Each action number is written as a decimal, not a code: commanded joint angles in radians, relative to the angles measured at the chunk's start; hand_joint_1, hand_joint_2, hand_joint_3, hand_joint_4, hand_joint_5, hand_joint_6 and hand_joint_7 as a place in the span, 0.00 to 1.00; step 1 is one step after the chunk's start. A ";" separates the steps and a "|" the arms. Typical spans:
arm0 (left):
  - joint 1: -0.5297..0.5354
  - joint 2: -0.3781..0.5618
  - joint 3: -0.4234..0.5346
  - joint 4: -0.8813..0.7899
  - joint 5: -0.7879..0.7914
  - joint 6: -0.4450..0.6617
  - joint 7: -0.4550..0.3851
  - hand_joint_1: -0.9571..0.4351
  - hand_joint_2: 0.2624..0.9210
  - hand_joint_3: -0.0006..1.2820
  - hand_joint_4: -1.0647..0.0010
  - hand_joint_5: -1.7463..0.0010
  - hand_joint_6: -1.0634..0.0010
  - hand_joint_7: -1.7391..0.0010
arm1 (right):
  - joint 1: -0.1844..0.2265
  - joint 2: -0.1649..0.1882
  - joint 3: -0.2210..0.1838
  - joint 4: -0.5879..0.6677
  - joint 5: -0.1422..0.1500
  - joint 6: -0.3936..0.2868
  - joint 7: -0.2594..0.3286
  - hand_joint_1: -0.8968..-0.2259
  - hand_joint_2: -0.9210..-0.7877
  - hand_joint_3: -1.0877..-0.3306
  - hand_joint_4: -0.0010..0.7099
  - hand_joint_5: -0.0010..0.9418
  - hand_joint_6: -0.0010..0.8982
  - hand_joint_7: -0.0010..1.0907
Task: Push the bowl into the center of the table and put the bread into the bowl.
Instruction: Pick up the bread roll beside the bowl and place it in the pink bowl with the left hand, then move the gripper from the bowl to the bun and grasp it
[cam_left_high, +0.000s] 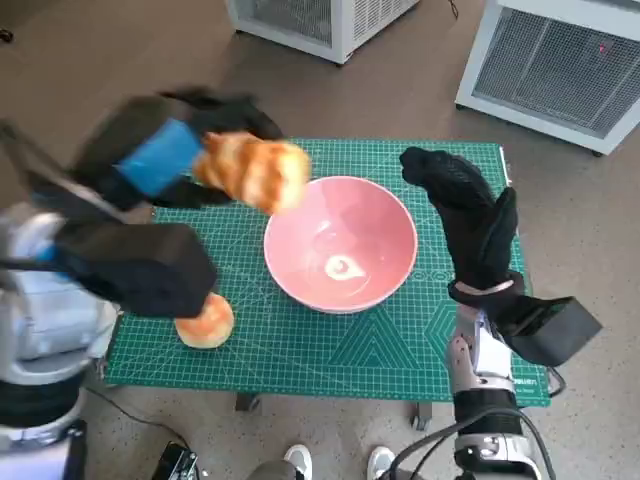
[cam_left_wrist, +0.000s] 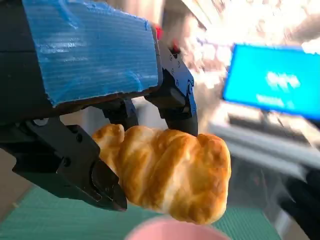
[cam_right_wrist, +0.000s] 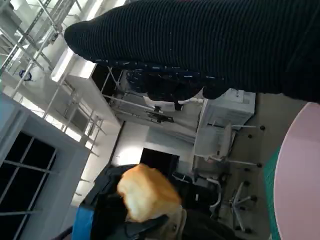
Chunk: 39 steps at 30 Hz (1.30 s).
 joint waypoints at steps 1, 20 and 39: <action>-0.058 -0.070 -0.080 0.091 0.036 -0.008 0.009 0.69 0.99 0.02 0.30 0.36 0.35 0.38 | 0.027 0.003 -0.009 0.009 0.009 0.003 0.000 0.21 0.00 0.40 0.35 0.00 0.04 0.54; -0.078 -0.212 -0.180 0.443 0.013 -0.047 -0.028 0.71 0.77 0.03 0.79 0.98 0.76 0.94 | 0.063 0.001 -0.015 -0.039 0.001 0.010 -0.018 0.21 0.00 0.40 0.35 0.00 0.05 0.56; 0.103 0.103 0.170 0.134 -0.296 -0.044 -0.285 0.58 0.71 0.00 0.98 1.00 0.84 0.99 | 0.092 0.014 0.003 -0.089 -0.021 0.033 -0.068 0.22 0.00 0.40 0.35 0.00 0.05 0.57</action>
